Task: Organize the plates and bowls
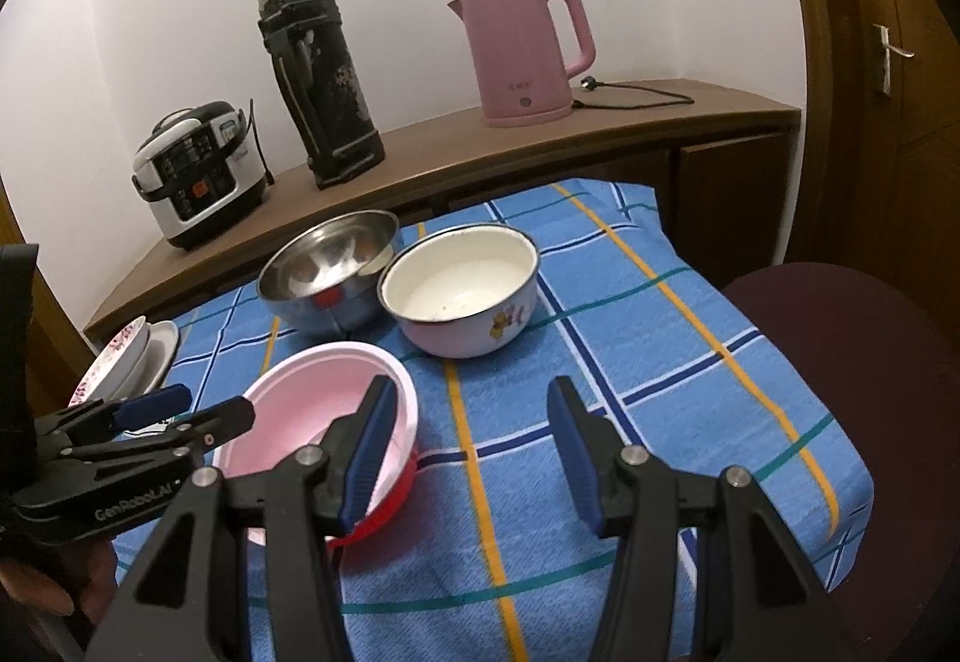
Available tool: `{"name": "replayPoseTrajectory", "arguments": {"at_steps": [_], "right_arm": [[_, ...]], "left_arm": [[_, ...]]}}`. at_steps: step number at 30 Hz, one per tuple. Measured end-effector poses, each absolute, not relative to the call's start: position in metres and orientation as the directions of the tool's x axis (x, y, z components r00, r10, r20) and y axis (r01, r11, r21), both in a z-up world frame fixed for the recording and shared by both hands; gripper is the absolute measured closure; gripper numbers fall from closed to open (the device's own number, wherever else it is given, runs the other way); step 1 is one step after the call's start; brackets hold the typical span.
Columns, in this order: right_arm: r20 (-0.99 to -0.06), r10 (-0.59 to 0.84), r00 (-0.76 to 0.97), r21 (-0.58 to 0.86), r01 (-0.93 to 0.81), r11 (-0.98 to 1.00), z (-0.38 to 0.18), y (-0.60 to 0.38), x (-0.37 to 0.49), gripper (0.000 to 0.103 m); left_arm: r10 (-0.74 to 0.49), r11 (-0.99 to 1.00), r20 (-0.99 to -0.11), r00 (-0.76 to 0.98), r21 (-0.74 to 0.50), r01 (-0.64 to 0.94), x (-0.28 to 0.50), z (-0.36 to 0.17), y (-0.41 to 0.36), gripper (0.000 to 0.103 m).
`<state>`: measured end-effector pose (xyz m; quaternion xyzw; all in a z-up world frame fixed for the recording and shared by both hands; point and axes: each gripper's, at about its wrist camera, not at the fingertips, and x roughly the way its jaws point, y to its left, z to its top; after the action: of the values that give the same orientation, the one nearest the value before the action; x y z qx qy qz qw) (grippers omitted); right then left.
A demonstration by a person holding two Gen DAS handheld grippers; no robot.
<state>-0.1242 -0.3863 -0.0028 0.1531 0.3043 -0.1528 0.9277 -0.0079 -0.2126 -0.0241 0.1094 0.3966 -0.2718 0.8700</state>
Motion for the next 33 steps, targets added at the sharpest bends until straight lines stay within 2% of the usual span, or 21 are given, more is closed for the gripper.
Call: {"name": "replayPoseTrajectory", "arguments": {"at_steps": [33], "right_arm": [[-0.606,-0.178,0.775,0.183,0.355,0.917,0.0000,-0.3773,-0.1219,0.051]], "left_arm": [[-0.363,0.833,-0.756,0.545,0.000,0.554,-0.0075,-0.0264,-0.2136,0.036]]}}
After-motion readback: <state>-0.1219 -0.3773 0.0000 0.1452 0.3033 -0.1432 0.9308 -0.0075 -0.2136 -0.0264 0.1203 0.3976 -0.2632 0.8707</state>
